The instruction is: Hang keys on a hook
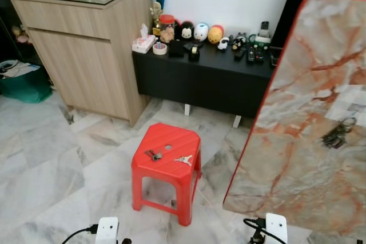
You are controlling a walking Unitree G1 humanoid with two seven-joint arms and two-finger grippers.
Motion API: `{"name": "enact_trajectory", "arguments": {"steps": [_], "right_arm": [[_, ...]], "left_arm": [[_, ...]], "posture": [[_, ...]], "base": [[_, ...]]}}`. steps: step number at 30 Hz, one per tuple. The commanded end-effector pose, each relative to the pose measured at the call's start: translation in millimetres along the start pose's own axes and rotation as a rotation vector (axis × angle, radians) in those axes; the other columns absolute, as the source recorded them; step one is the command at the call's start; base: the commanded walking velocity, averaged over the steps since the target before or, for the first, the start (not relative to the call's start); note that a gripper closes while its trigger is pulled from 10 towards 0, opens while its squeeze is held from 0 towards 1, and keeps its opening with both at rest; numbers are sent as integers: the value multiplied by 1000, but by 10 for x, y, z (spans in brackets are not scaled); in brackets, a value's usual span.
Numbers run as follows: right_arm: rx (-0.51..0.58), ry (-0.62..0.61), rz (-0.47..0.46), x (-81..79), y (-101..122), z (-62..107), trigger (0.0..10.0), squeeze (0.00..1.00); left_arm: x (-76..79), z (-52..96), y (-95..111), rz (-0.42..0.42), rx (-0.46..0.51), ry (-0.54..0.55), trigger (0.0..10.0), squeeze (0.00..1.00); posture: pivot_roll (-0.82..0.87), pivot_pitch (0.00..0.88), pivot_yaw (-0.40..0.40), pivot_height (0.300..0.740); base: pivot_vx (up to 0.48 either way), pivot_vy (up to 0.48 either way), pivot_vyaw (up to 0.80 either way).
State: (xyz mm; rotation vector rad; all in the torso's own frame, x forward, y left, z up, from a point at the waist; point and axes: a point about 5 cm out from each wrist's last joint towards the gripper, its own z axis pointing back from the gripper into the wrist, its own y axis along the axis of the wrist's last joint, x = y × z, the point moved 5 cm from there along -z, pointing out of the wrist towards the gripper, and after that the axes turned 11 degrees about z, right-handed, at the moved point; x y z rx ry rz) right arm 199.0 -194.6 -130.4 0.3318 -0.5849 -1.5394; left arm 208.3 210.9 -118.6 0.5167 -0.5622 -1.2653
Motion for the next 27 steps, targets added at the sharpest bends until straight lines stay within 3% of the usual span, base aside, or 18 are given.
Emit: {"name": "enact_trajectory", "arguments": {"steps": [1,27], "right_arm": [[-4,-6,-1,37,-30,3,10000,0],[-7,9,5,28,-63,9,10000,0]], "left_arm": [[-12,4,-37,11,-17,9,10000,0],[7,-5,3,10,-2,3,10000,0]], "posture": [[61,0,-57,740],[63,0,-53,740]], "base": [[0,292,0],[0,288,0]]}}
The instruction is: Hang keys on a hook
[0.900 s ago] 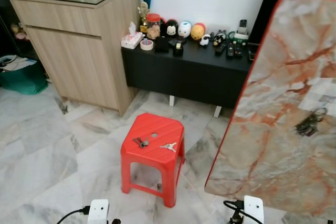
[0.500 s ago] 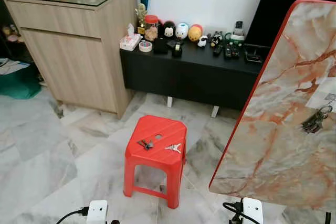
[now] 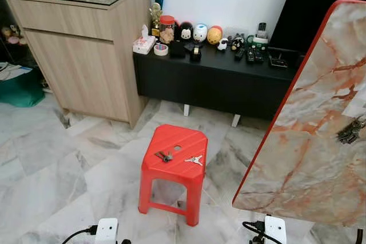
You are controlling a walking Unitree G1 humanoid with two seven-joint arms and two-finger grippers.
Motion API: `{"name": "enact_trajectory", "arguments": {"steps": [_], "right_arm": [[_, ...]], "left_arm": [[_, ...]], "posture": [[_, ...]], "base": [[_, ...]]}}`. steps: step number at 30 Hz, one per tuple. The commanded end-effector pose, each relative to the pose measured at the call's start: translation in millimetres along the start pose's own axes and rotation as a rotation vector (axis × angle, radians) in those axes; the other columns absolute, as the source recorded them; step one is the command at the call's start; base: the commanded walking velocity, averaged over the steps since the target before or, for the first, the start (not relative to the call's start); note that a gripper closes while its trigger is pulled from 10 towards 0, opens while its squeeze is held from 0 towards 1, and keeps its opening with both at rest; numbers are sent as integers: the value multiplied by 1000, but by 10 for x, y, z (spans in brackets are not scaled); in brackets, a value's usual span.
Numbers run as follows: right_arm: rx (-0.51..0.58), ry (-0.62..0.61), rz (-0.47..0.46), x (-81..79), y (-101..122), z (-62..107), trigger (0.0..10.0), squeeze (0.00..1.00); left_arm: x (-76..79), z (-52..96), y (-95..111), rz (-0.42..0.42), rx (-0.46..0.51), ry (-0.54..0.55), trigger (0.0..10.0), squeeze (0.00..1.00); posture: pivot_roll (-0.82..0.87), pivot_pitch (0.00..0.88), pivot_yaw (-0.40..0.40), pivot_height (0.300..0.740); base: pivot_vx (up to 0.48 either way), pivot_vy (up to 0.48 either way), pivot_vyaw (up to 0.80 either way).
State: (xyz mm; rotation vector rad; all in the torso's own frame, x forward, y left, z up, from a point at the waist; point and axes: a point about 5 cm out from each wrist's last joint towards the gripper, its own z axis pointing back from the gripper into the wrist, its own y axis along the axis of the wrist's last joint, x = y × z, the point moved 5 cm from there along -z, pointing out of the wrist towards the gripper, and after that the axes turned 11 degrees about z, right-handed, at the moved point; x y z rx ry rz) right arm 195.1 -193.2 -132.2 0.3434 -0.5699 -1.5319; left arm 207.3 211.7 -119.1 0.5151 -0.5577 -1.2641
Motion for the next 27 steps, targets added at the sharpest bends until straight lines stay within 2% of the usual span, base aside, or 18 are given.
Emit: {"name": "enact_trajectory", "arguments": {"steps": [1,27], "right_arm": [[-6,-8,4,42,-18,1,10000,0],[-4,-6,13,30,7,-4,10000,0]], "left_arm": [[14,-7,15,10,2,1,10000,0],[-10,-1,-10,12,-9,5,10000,0]], "posture": [[65,0,-55,740],[67,0,-53,740]], "base": [[0,289,0],[0,307,0]]}}
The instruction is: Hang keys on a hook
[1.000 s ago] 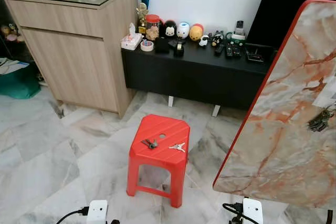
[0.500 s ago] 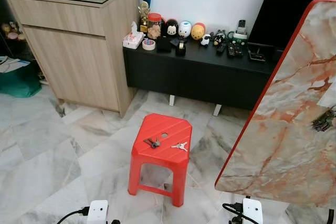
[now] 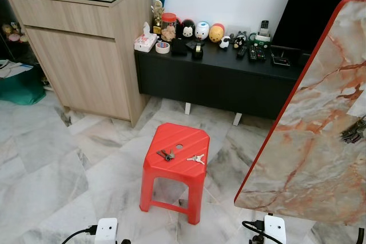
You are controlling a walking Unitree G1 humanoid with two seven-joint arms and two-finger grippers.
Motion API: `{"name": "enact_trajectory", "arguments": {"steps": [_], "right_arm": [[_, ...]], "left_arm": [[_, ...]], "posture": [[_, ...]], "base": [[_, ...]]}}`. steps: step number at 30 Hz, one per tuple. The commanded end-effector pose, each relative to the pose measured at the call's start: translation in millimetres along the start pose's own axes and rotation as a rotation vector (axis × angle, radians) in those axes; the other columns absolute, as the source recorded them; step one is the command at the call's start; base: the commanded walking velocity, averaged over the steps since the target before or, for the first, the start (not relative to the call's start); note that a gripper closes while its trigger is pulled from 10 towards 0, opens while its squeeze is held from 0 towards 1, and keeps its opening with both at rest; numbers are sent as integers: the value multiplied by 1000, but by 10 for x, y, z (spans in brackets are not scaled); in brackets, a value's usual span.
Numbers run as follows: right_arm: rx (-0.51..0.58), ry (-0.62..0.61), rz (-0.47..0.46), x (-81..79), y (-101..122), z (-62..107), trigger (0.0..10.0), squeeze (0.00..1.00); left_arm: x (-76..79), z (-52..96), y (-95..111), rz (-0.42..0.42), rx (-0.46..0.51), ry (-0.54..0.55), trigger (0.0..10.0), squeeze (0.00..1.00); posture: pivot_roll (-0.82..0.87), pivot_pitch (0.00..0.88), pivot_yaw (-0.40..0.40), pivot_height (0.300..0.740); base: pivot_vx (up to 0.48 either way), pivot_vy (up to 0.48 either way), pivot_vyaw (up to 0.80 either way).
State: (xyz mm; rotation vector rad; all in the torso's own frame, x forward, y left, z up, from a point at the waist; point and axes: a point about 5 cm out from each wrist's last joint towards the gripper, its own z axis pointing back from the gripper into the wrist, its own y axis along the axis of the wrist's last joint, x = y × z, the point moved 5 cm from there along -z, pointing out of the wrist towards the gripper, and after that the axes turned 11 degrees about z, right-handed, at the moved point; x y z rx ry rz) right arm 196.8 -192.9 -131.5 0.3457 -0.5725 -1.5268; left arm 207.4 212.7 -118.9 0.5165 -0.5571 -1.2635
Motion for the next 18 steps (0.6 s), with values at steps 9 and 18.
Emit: {"name": "enact_trajectory", "arguments": {"steps": [9,18], "right_arm": [[-7,-7,8,30,-6,-2,10000,0],[-8,-5,9,27,-3,-3,10000,0]], "left_arm": [[-6,1,-30,19,-17,6,10000,0],[-12,3,-35,17,-17,6,10000,0]], "posture": [[66,0,-53,740],[66,0,-52,740]], "base": [[0,412,0],[0,480,0]]}}
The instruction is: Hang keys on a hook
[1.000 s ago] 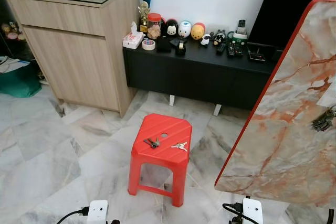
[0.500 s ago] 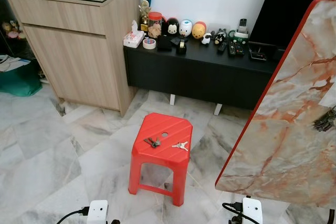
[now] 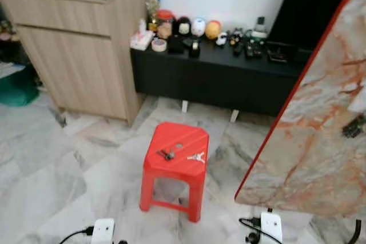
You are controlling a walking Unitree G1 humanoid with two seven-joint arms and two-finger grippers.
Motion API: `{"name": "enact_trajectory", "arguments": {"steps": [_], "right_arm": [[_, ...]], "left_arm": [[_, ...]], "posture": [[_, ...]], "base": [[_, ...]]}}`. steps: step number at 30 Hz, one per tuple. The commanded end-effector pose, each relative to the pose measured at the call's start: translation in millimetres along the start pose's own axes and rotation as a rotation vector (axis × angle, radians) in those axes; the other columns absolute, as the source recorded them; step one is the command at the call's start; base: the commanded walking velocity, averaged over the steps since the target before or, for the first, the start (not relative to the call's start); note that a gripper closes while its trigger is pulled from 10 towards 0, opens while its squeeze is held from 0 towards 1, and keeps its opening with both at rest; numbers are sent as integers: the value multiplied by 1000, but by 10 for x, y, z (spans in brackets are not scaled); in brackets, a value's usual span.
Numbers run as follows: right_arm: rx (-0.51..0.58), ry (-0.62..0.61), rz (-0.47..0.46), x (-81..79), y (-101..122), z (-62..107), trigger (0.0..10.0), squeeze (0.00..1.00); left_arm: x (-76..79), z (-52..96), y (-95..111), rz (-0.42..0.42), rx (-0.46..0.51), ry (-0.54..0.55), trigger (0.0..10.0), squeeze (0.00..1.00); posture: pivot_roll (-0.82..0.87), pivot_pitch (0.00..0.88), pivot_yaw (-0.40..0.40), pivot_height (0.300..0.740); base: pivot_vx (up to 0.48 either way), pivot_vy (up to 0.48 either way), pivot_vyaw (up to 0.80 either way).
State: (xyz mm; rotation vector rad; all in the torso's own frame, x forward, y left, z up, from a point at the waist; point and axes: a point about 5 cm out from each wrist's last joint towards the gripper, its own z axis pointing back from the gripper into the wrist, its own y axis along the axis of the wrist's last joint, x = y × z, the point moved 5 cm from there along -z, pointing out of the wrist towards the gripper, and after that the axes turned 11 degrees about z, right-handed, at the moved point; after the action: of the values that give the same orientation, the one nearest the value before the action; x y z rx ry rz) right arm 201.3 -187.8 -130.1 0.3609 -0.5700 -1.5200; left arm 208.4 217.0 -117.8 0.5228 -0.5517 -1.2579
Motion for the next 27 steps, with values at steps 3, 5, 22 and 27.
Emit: {"name": "enact_trajectory", "arguments": {"steps": [3,5,22,27], "right_arm": [[-17,-17,8,76,-50,5,10000,0],[-16,-17,8,76,-50,4,10000,0],[-11,-16,-1,70,-44,5,10000,0],[-11,-15,0,69,-44,5,10000,0]], "left_arm": [[19,6,-64,14,-21,-1,10000,0],[16,7,-66,14,-22,-1,10000,0],[23,9,-87,12,-31,0,10000,0],[24,9,-91,12,-31,1,10000,0]], "posture": [[66,0,-52,740],[66,0,-52,740],[67,0,-52,740],[67,0,-52,740]], "base": [[0,480,0],[0,480,0],[0,480,0],[0,480,0]]}}
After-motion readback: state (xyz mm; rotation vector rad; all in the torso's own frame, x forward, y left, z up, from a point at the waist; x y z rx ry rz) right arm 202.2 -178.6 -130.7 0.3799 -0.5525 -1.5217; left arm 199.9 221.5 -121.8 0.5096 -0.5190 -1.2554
